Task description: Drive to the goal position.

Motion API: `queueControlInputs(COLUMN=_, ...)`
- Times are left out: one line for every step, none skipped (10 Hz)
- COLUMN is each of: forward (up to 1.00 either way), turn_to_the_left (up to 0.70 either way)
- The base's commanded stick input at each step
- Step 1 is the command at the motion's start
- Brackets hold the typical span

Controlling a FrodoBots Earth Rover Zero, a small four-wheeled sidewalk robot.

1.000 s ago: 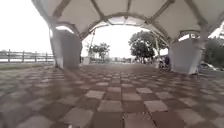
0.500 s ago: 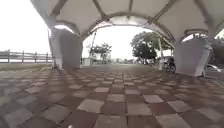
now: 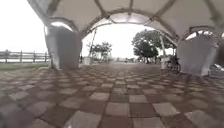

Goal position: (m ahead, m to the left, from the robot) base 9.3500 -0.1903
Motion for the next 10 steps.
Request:
queueControlInputs(forward=0.85, turn_to_the_left=0.00)
queueControlInputs(forward=0.85, turn_to_the_left=0.00)
queueControlInputs(forward=0.85, turn_to_the_left=0.00)
queueControlInputs(forward=0.85, turn_to_the_left=0.00)
queueControlInputs(forward=0.85, turn_to_the_left=-0.08)
queueControlInputs(forward=0.85, turn_to_the_left=-0.22)
queueControlInputs(forward=0.85, turn_to_the_left=-0.29)
queueControlInputs(forward=0.85, turn_to_the_left=-0.28)
queueControlInputs(forward=0.85, turn_to_the_left=-0.17)
queueControlInputs(forward=0.85, turn_to_the_left=-0.03)
